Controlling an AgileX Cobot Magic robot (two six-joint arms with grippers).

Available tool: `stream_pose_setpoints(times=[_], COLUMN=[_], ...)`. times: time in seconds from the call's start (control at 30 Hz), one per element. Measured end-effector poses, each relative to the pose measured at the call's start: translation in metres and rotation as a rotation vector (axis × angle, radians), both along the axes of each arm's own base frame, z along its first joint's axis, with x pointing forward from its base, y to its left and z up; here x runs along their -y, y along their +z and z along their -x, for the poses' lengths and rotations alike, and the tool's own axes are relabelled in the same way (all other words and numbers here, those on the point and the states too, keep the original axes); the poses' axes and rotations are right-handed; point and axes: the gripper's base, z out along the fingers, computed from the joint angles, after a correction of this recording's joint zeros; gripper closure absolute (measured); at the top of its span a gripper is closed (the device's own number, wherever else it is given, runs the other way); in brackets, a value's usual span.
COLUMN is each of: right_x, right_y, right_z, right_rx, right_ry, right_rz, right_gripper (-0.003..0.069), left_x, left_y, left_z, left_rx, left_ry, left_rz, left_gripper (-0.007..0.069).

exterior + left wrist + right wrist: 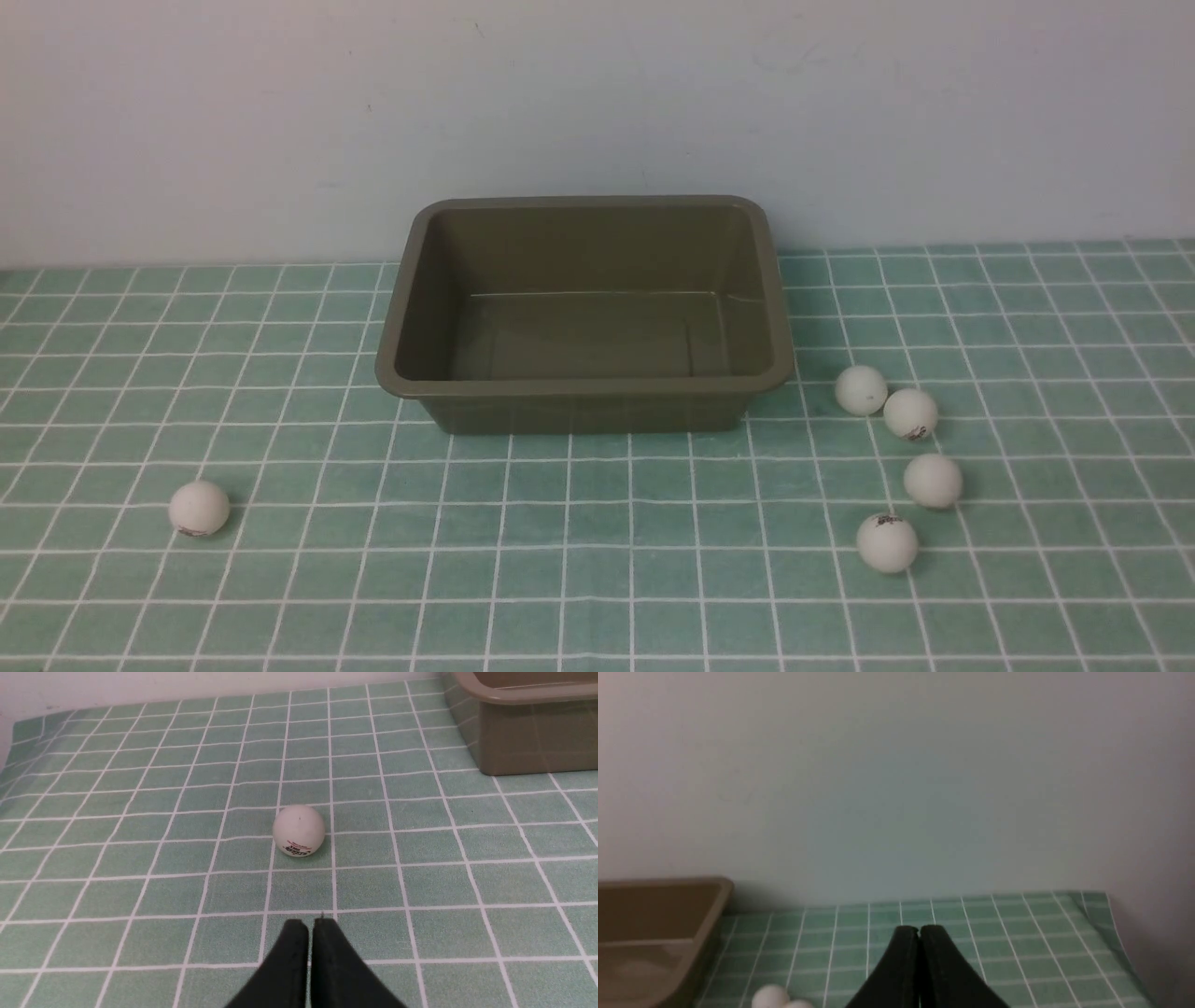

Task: Put the table tennis balls in the box on the green coffee tablecloth.
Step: 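Reach for and grasp a ping pong ball on the table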

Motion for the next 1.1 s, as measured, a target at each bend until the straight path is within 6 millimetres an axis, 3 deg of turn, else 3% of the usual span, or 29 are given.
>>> stream_pose_setpoints(times=[0.2, 0.47, 0.67, 0.93, 1.1], right_x=[-0.001, -0.019, -0.039, -0.107, -0.133], right_y=[0.017, -0.003, -0.012, -0.030, -0.048], right_z=[-0.050, -0.111, -0.125, -0.131, -0.142], right_rx=[-0.354, -0.740, -0.779, -0.812, -0.877], right_ry=[0.068, 0.345, 0.462, 0.614, 0.546], right_rz=[0.010, -0.086, -0.056, 0.042, 0.164], right_gripper=[0.0672, 0.0672, 0.0669, 0.0669, 0.0669], left_x=[0.000, 0.000, 0.000, 0.000, 0.000], left_y=[0.000, 0.000, 0.000, 0.000, 0.000], left_z=[0.000, 0.000, 0.000, 0.000, 0.000], left_rx=[0.000, 0.000, 0.000, 0.000, 0.000], left_ry=[0.000, 0.000, 0.000, 0.000, 0.000], left_rz=[0.000, 0.000, 0.000, 0.000, 0.000], left_gripper=[0.0629, 0.0629, 0.0629, 0.0629, 0.0629])
